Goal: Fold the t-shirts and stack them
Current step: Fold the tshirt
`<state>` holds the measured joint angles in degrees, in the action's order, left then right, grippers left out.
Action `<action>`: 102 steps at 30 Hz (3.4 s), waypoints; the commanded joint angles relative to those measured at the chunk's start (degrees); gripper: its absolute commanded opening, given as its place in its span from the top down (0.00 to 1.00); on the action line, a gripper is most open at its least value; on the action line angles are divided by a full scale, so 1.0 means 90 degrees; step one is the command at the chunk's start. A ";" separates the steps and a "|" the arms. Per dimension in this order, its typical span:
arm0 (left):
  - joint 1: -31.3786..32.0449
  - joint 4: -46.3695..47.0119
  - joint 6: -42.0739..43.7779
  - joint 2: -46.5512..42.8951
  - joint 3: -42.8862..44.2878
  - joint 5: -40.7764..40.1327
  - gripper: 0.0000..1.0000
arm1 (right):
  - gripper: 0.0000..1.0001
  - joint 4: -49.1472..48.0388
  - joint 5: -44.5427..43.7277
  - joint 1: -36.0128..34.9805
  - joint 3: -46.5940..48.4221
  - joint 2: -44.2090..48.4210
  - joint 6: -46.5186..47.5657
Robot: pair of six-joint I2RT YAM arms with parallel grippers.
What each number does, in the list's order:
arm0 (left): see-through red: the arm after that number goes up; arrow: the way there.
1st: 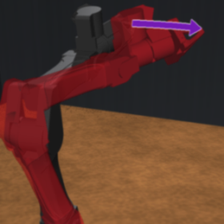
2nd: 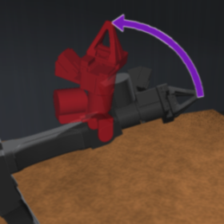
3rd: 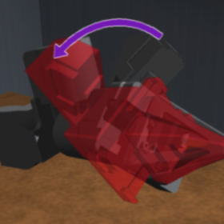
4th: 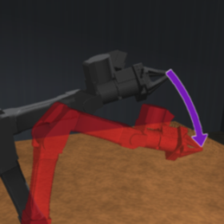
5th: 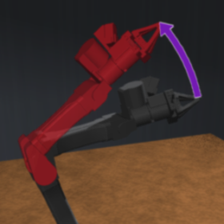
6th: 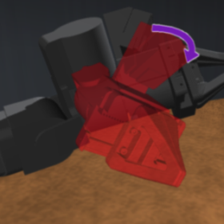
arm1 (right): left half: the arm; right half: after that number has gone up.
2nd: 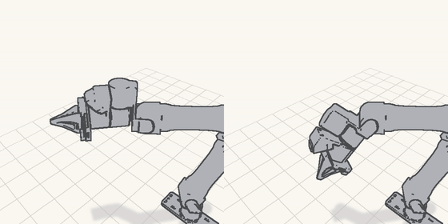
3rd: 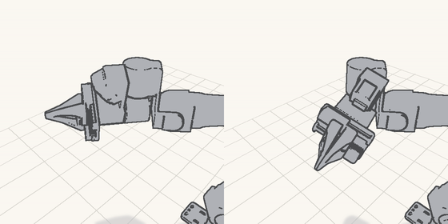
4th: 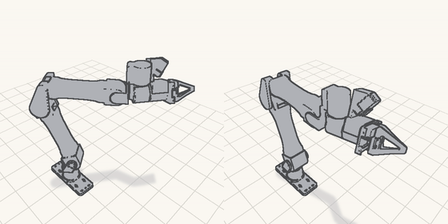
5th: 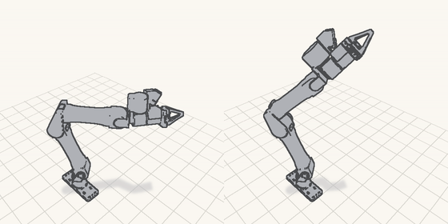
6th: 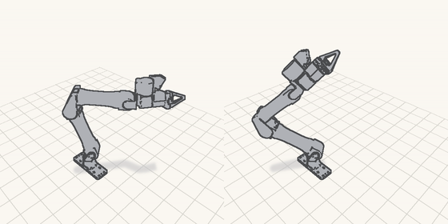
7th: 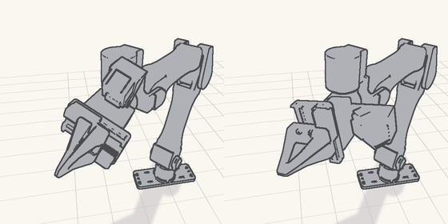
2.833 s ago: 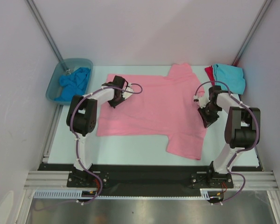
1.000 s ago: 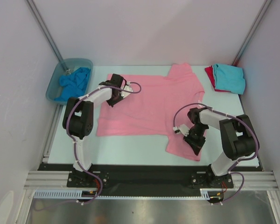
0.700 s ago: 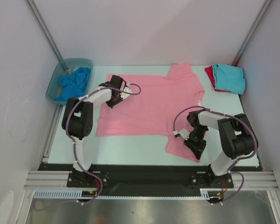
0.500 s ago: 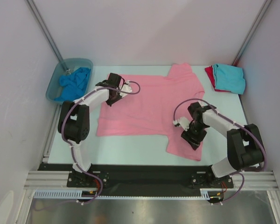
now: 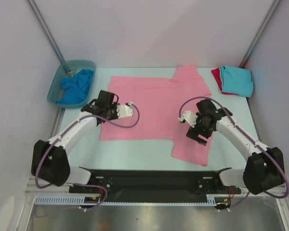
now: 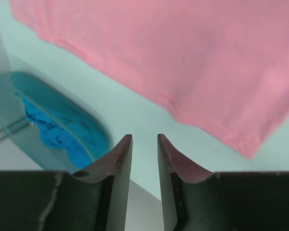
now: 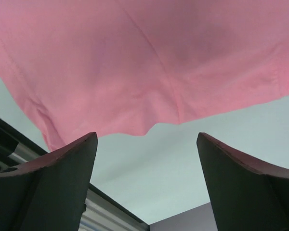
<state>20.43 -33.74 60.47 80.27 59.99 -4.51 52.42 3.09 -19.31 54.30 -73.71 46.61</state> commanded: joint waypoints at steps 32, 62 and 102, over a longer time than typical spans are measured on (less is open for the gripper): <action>0.0358 -0.0451 0.1689 0.0104 -0.1919 0.0453 0.62 | 0.19 0.0433 -0.0500 -0.2464 -0.1592 0.0925 0.0807; 0.0328 -0.0470 0.1621 0.0359 -0.2241 0.0521 0.74 | 0.25 0.1099 -0.0129 -0.2903 -0.1542 0.0593 0.0622; -0.0082 -0.0216 0.1778 0.0593 -0.2349 0.0111 1.00 | 0.23 0.0992 -0.0256 -0.2825 -0.1707 0.0602 0.0622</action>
<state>20.71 -36.16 76.77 83.26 39.77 -6.98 61.08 0.67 -44.91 39.51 -68.42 52.53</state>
